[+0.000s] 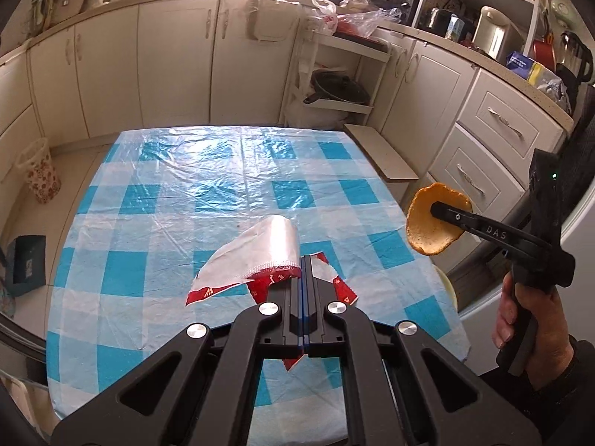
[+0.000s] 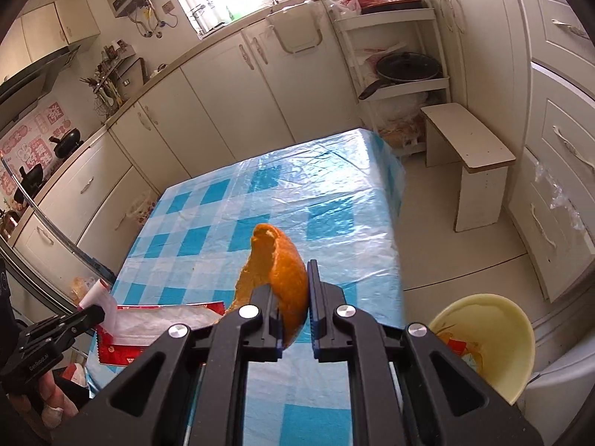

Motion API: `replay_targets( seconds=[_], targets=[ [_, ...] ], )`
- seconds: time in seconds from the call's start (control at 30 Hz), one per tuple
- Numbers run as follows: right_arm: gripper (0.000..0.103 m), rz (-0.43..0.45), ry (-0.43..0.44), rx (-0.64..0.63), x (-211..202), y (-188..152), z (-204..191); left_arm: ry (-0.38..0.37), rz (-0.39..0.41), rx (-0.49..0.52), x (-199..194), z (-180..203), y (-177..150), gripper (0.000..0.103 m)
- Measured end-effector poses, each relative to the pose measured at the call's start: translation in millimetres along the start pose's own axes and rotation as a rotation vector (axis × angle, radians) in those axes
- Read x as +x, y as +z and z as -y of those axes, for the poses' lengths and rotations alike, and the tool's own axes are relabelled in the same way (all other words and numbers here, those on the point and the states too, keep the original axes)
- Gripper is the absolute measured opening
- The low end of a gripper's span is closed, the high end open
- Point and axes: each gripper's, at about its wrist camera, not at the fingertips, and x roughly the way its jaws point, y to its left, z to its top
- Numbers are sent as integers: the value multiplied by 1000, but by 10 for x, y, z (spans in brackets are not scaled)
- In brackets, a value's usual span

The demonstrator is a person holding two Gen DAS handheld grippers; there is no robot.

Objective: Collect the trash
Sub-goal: 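Carry the wrapper and peel over the yellow bucket and open both tools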

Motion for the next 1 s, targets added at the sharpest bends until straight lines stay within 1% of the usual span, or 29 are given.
replay_targets(
  seconds=[0.07,0.17,0.23,0.3,0.37,0.5,0.57,0.6,0.63,0.67,0.73,0.8,0.87,0.9,0.93,1.0],
  targets=[
    [11,12,-27,16,-74,-12,138,-36,13,1,-37,111,42,0],
    [11,29,-104,22,-173,-37,351,-93,27,-2,-80,295,115,0],
    [11,21,-165,18,-183,-77,489,-124,31,1,-101,442,157,0],
    [11,-3,-226,18,-133,-138,643,-154,32,7,-107,597,205,0],
    [11,-31,-268,36,-71,-206,808,-179,34,15,-103,770,257,0],
    [11,-114,-321,90,89,-330,1116,-238,53,23,-119,1119,386,0],
    [14,-174,-338,110,175,-369,1228,-265,59,29,-114,1286,446,0],
    [27,-189,-343,126,196,-382,1273,-276,62,34,-107,1376,473,0],
    [41,-188,-346,141,188,-392,1312,-285,62,39,-96,1459,496,0],
    [45,-180,-344,160,164,-388,1350,-294,61,44,-78,1540,516,0],
    [46,-148,-301,222,63,-360,1444,-309,54,53,-38,1681,539,0],
    [47,-85,-265,285,-110,-319,1514,-314,46,65,20,1809,539,0],
    [52,11,-242,334,-342,-242,1559,-317,27,68,120,1911,517,0],
    [57,76,-233,357,-498,-204,1569,-321,14,65,186,1956,500,0],
    [64,145,-234,375,-663,-171,1582,-326,-5,60,278,2006,477,0],
    [66,259,-234,395,-945,-127,1587,-334,-50,49,497,2115,420,0]
  ],
)
